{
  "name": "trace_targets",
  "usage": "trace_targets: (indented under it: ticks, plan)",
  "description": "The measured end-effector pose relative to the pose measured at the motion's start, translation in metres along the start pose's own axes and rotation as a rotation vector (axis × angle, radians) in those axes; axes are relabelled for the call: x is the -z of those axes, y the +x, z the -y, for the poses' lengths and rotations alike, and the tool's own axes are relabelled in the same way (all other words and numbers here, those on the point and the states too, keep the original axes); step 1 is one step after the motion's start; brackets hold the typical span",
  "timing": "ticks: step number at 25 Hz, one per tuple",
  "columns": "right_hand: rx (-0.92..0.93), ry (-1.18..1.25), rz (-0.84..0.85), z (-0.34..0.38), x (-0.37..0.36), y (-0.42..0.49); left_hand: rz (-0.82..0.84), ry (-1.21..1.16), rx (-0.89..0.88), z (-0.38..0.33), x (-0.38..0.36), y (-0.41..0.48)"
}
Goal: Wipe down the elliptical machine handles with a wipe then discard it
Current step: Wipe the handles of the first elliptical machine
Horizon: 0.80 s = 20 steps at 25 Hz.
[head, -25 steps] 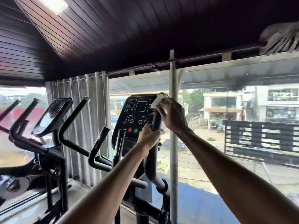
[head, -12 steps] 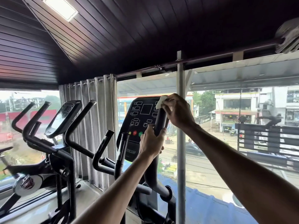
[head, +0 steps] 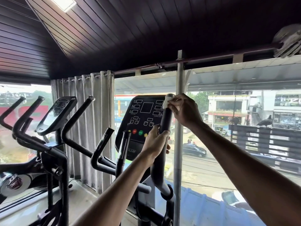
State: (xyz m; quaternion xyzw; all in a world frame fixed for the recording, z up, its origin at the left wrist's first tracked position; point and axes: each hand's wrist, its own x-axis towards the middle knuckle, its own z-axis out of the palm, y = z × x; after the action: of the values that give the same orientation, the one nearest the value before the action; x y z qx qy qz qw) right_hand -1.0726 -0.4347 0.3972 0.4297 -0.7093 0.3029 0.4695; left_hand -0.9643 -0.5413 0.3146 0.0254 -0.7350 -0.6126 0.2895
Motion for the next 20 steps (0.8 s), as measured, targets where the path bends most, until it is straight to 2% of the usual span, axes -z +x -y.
trace_targets:
  ticks: [2,5,8,10,13,14,16,20]
  plan:
    - [0.014,-0.057,-0.013,0.006,-0.003,-0.002,0.057,-0.043,0.023,0.008,0.003,-0.002]
    - [0.194,-0.114,0.02,0.013,-0.006,-0.018,0.107,-0.145,0.038,0.019,0.004,0.0]
    - [0.101,-0.191,0.053,0.014,0.0,0.011,0.047,-0.158,0.01,0.02,0.0,0.0]
    - [0.064,-0.327,0.14,0.025,-0.007,0.029,0.032,-0.178,-0.001,0.021,0.0,-0.002]
    - [0.231,-0.425,0.331,0.038,-0.014,0.029,0.069,-0.215,0.0,0.021,0.004,-0.006]
    - [0.205,-0.425,0.352,0.04,-0.01,0.03,0.073,-0.226,-0.003,0.021,0.005,-0.007]
    - [0.088,-0.434,0.272,0.041,-0.005,0.029,0.063,-0.229,-0.013,0.02,0.006,-0.007]
    - [-0.144,-0.363,-0.106,0.055,-0.017,-0.016,0.061,-0.238,-0.019,0.019,0.007,-0.011]
